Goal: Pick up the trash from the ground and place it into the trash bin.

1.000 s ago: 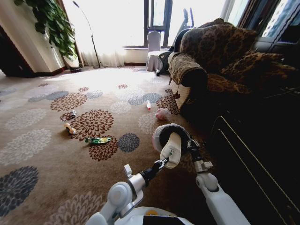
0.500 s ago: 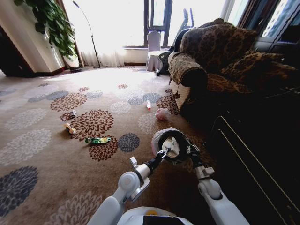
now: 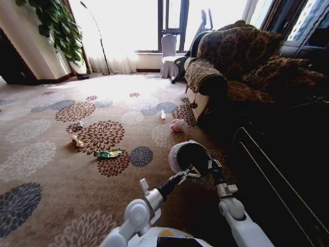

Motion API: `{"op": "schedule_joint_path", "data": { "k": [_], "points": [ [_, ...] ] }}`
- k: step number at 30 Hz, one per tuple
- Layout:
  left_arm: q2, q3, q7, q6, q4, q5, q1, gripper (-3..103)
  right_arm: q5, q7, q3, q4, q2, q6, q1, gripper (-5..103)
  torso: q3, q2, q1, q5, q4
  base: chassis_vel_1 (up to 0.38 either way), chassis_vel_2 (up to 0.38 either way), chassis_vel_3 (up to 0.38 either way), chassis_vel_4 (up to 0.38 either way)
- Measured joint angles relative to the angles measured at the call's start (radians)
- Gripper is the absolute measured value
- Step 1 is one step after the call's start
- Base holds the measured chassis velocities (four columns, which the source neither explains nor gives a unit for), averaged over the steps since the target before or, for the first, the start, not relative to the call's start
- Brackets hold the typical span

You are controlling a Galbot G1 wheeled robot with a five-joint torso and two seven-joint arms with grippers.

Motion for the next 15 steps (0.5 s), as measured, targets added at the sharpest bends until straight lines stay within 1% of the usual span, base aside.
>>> {"op": "schedule_joint_path", "data": {
  "k": [1, 2, 3, 5, 6, 7, 8, 9, 10, 11, 12, 13, 14, 15],
  "points": [
    [0.016, -0.025, 0.012, -0.027, -0.012, 0.064, 0.009, 98, -0.001, 0.000, 0.008, 0.000, -0.001, -0.001, -0.004, 0, 0.000, 0.000, 0.000, 0.0002, 0.0000, 0.000, 0.000, 0.000, 0.000],
    [0.037, -0.072, 0.008, -0.051, -0.048, 0.141, 0.032, 100, -0.004, 0.000, 0.023, 0.001, -0.001, -0.005, -0.009, 0, 0.000, 0.000, 0.000, -0.0003, -0.0001, 0.000, 0.000, 0.000, 0.000],
    [0.037, -0.072, 0.008, -0.051, -0.048, 0.141, 0.032, 100, -0.004, 0.000, 0.023, 0.001, -0.001, -0.005, -0.009, 0, 0.000, 0.000, 0.000, -0.0003, -0.0001, 0.000, 0.000, 0.000, 0.000],
    [0.048, -0.151, -0.012, -0.094, -0.091, 0.248, 0.071, 100, -0.003, 0.000, 0.046, 0.002, 0.002, -0.009, -0.016, 0, 0.000, 0.000, 0.000, 0.0006, -0.0001, 0.000, 0.000, 0.000, 0.000],
    [0.043, -0.203, -0.026, -0.130, -0.101, 0.319, 0.091, 100, 0.000, 0.000, 0.057, 0.003, 0.006, -0.011, -0.021, 0, 0.000, 0.000, 0.000, 0.0005, 0.0002, 0.000, 0.000, 0.000, 0.000],
    [0.043, -0.203, -0.026, -0.130, -0.101, 0.319, 0.091, 100, 0.000, 0.000, 0.057, 0.003, 0.006, -0.011, -0.021, 0, 0.000, 0.000, 0.000, 0.0005, 0.0002, 0.000, 0.000, 0.000, 0.000],
    [0.028, -0.256, -0.049, -0.164, -0.103, 0.393, 0.108, 100, 0.005, 0.000, 0.067, 0.003, 0.008, -0.012, -0.027, 0, 0.000, 0.000, 0.000, 0.0002, 0.0001, 0.000, 0.000, 0.000, 0.000],
    [0.010, -0.300, -0.086, -0.181, -0.096, 0.463, 0.119, 100, 0.010, 0.000, 0.076, 0.005, 0.009, -0.012, -0.034, 0, 0.000, 0.000, 0.000, 0.0002, 0.0002, 0.000, 0.000, 0.000, 0.000],
    [-0.006, -0.335, -0.136, -0.181, -0.067, 0.520, 0.120, 100, 0.012, 0.000, 0.082, 0.007, 0.010, -0.010, -0.041, 0, 0.000, 0.000, 0.000, 0.0005, 0.0001, 0.000, 0.000, 0.000, 0.000],
    [-0.029, -0.382, -0.221, -0.159, 0.005, 0.611, 0.109, 100, 0.013, 0.000, 0.092, 0.015, 0.014, -0.006, -0.051, 0, 0.000, 0.000, 0.000, 0.0003, 0.0002, 0.000, 0.000, 0.000, 0.000],
    [-0.029, -0.382, -0.221, -0.159, 0.005, 0.611, 0.109, 100, 0.013, 0.000, 0.092, 0.015, 0.014, -0.006, -0.051, 0, 0.000, 0.000, 0.000, 0.0003, 0.0002, 0.000, 0.000, 0.000, 0.000],
    [-0.042, -0.416, -0.272, -0.141, 0.073, 0.656, 0.094, 100, 0.013, 0.001, 0.098, 0.023, 0.018, -0.004, -0.058, 0, 0.000, 0.000, 0.000, -0.0002, 0.0000, 0.000, 0.000, 0.000, 0.000],
    [-0.050, -0.452, -0.314, -0.113, 0.184, 0.665, 0.070, 100, 0.014, 0.001, 0.104, 0.034, 0.025, 0.001, -0.071, 0, 0.000, 0.000, 0.000, -0.0002, -0.0003, 0.000, 0.000, 0.000, 0.000],
    [-0.050, -0.468, -0.333, -0.102, 0.274, 0.649, 0.048, 100, 0.014, 0.000, 0.107, 0.039, 0.028, 0.004, -0.078, 0, 0.000, 0.000, 0.000, 0.0000, 0.0001, 0.000, 0.000, 0.000, 0.000]
  ]
}}
